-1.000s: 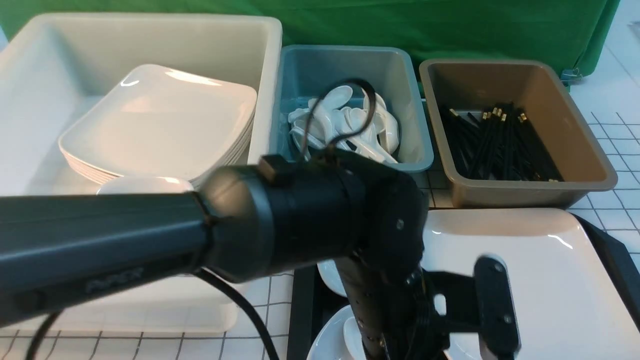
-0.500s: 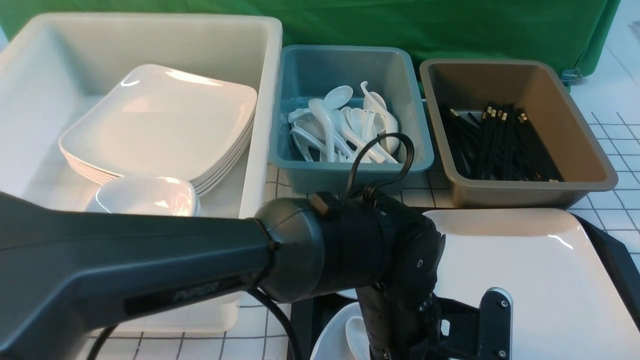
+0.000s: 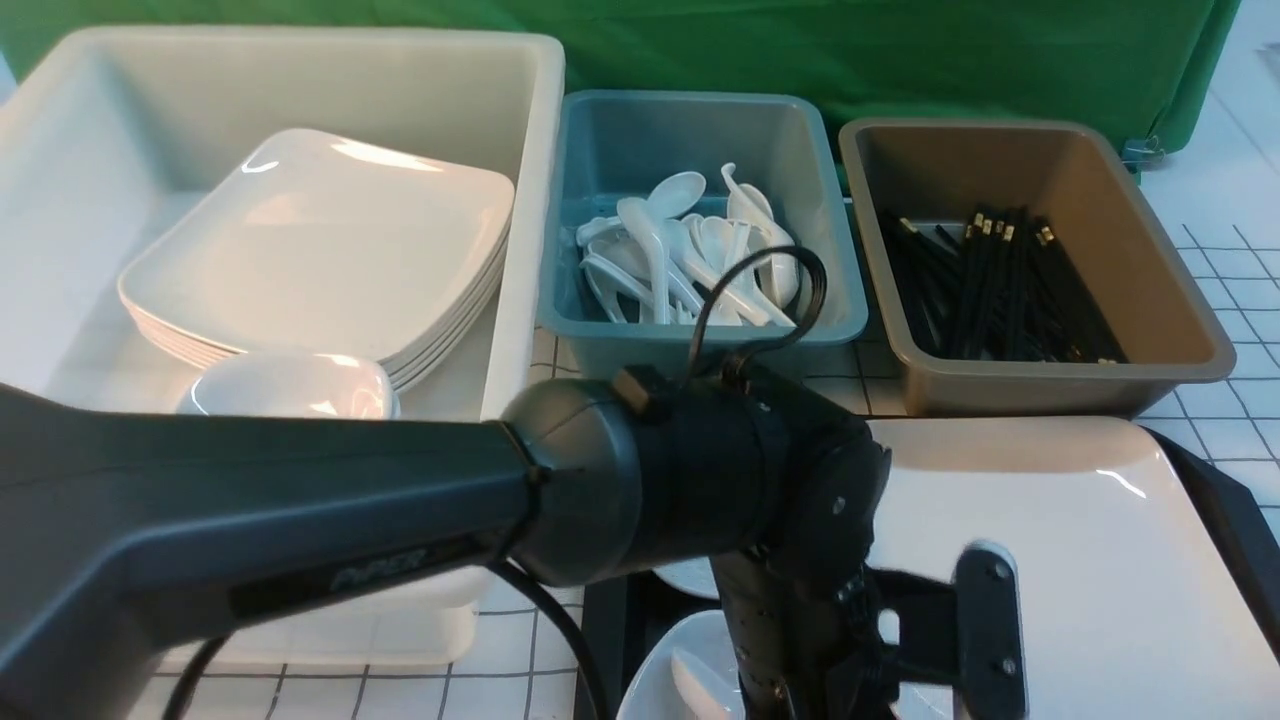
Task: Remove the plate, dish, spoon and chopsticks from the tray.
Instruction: Use the left arm to grab a soup spoon from the plate, then use the left arm to put the soup spoon into the small storage box in the middle
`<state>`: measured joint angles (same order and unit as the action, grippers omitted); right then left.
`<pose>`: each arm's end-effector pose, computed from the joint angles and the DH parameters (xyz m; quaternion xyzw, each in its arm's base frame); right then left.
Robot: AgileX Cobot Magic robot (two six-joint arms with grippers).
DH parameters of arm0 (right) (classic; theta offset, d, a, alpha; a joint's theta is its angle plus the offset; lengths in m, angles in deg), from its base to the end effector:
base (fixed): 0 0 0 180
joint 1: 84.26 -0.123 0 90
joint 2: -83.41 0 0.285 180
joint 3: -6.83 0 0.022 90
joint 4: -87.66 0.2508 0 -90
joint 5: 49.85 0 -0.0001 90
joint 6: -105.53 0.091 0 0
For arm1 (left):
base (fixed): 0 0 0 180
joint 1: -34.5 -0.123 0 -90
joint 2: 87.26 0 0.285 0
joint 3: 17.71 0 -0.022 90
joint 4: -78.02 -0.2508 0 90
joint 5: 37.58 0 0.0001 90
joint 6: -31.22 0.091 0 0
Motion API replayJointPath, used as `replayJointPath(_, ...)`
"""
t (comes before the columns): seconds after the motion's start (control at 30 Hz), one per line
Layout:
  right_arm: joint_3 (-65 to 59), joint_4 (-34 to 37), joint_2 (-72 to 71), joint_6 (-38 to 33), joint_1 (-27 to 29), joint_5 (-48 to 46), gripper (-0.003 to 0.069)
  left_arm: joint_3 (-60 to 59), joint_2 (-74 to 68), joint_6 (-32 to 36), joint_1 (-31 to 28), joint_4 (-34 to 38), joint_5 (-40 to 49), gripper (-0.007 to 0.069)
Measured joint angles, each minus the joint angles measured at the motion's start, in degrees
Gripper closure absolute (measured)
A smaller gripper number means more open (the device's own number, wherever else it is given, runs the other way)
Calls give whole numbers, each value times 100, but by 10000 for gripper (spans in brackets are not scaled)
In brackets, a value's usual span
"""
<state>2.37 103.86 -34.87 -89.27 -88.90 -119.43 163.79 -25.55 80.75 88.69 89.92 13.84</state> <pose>0.1452 0.0357 0.4332 -0.1590 0.9033 0.1073 0.3838 0.2151 -0.3233 0.1928 0.7436 0.6550 -0.0913 0.0985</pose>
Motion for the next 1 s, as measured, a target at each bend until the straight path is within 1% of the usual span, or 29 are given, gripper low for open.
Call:
replayJointPath(0.1, 0, 153, 0, -54, 0, 0, 619, 230, 163, -412, -251, 4, -7, 614)
replayJointPath(0.17, 0, 355, 0, -274, 0, -6, 618, 464, 343, -678, -497, 125, -25, 614)
replayJointPath(0.23, 0, 712, 0, -572, 0, -6, 618, 833, 510, -940, -859, 367, -98, 614)
replayJointPath(0.33, 0, 1162, 0, -1030, 0, 32, 618, 1398, 636, -1105, -1353, 783, -338, 614)
replayJointPath(0.4, 0, 1368, 24, -1322, 0, 147, 618, 1783, 643, -1257, -1674, 915, -744, 614)
replayJointPath(0.47, -5, 1461, 53, -1555, 0, 389, 618, 2009, 635, -1559, -1923, 962, -1391, 614)
replayJointPath(0.57, -12, 1558, 102, -1708, 0, 923, 618, 2097, 541, -1978, -2229, 1003, -2578, 614)
replayJointPath(0.63, -12, 1615, 141, -1752, 0, 1354, 618, 2104, 388, -2195, -2388, 1023, -3221, 614)
replayJointPath(0.67, -12, 1632, 151, -1764, 0, 1513, 618, 2104, 267, -2285, -2461, 1043, -3461, 614)
replayJointPath(0.73, -12, 1632, 172, -1795, 0, 1610, 618, 2104, 83, -2354, -2527, 1062, -3630, 610)
replayJointPath(0.83, -12, 1649, 236, -1815, 0, 1650, 610, 2104, -297, -2427, -2593, 1033, -3727, 580)
replayJointPath(0.93, -17, 1656, 277, -1813, 0, 1619, 608, 2104, -670, -2439, -2612, 841, -3747, 510)
replayJointPath(1.0, -17, 1667, 291, -1813, 0, 1536, 608, 2104, -839, -2513, -2619, 707, -3718, 445)
